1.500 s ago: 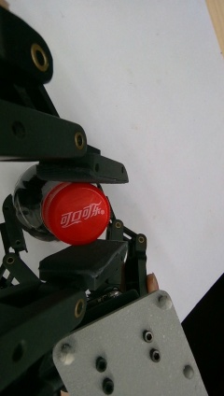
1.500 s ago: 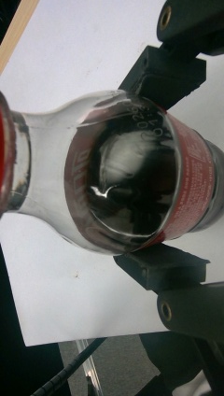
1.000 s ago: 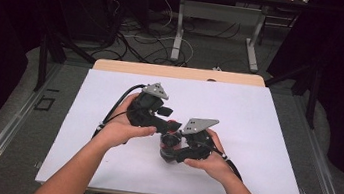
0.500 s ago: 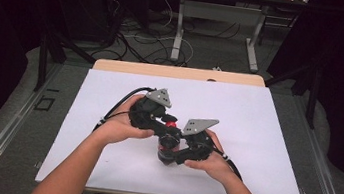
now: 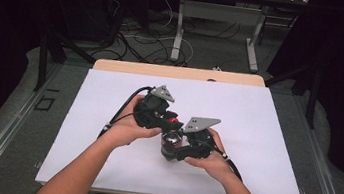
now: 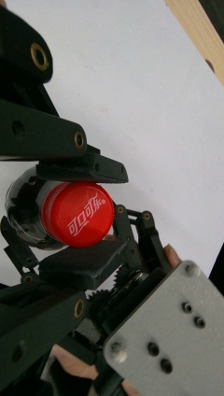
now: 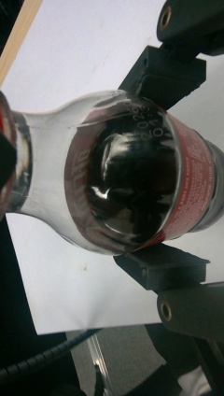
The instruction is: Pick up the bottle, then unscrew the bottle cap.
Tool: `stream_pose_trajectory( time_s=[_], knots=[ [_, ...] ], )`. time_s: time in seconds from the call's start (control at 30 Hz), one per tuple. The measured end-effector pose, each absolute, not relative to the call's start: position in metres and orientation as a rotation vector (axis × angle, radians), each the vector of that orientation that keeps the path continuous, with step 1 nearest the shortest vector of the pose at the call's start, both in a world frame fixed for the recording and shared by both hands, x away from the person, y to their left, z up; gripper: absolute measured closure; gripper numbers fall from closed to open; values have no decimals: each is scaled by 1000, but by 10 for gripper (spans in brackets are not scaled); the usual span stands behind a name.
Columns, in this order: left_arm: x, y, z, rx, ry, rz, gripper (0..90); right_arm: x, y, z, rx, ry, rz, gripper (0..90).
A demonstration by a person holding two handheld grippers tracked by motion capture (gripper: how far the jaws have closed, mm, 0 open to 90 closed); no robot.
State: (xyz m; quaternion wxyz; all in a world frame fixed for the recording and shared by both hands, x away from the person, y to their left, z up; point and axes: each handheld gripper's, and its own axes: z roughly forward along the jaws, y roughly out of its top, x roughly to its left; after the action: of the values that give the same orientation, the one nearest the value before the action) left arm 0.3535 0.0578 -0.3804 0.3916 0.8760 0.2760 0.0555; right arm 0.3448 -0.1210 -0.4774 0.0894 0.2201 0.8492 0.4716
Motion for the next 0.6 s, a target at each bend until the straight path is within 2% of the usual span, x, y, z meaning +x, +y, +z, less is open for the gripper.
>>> stream_pose_trajectory(
  time_s=[0.27,0.5,0.53,0.6],
  knots=[
    [353,46,-382,2171,845,204,615,348,-124,-478,725,2490,1369,298],
    [359,48,-380,2180,800,172,588,349,-127,-478,724,2494,1381,298],
    [359,50,-379,2175,796,178,547,349,-126,-478,712,2510,1378,298],
    [360,53,-376,2160,789,158,532,349,-126,-478,709,2515,1379,298]
  ],
)
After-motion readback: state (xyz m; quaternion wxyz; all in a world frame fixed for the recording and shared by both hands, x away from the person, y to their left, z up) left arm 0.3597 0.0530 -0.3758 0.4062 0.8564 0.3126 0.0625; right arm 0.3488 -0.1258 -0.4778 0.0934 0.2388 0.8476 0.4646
